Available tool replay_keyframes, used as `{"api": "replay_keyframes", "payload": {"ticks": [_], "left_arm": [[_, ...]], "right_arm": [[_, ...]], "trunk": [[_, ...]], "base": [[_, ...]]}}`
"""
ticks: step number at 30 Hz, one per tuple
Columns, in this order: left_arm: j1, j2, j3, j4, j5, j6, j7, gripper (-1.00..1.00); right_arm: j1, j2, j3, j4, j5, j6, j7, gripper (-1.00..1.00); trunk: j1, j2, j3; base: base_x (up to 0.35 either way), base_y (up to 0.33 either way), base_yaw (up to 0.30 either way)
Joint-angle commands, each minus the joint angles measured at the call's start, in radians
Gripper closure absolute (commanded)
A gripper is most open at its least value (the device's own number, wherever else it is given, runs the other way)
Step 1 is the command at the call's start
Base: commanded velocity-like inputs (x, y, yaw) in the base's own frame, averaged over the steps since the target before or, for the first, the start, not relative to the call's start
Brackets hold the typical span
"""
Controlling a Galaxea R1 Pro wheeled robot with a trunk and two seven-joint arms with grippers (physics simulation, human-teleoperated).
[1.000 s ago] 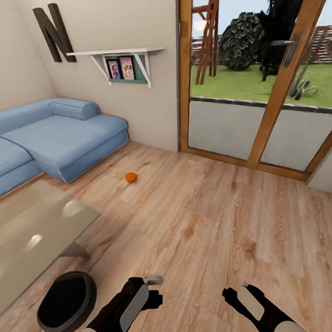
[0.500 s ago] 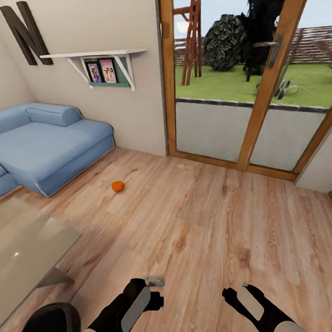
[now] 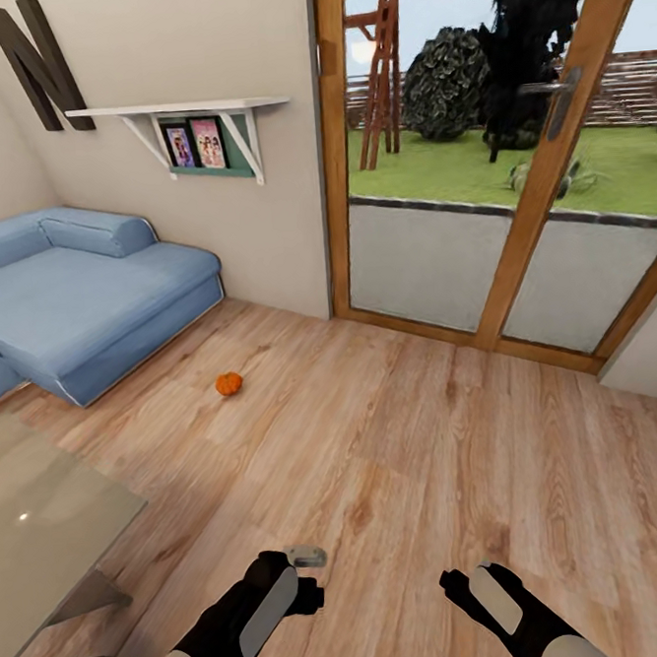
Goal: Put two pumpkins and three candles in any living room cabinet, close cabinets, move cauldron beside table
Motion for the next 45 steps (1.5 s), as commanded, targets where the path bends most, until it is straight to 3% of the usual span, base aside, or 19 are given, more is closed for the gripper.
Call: {"api": "replay_keyframes", "payload": {"ticks": [1,45], "left_arm": [[-0.001,0.001,-0.003,-0.001,0.011,0.001,0.01,-1.0],[-0.001,-0.001,-0.018,0.002,0.01,0.0,0.011,-1.0]], "right_arm": [[0.0,-0.001,0.006,-0.002,-0.007,0.003,-0.008,-1.0],[0.0,-0.001,0.006,-0.002,-0.007,0.003,-0.008,-1.0]], "trunk": [[0.001,0.0,-0.001],[0.001,0.0,-0.001]], "base": [[0.324,-0.033,0.0],[0.317,-0.022,0.0]]}}
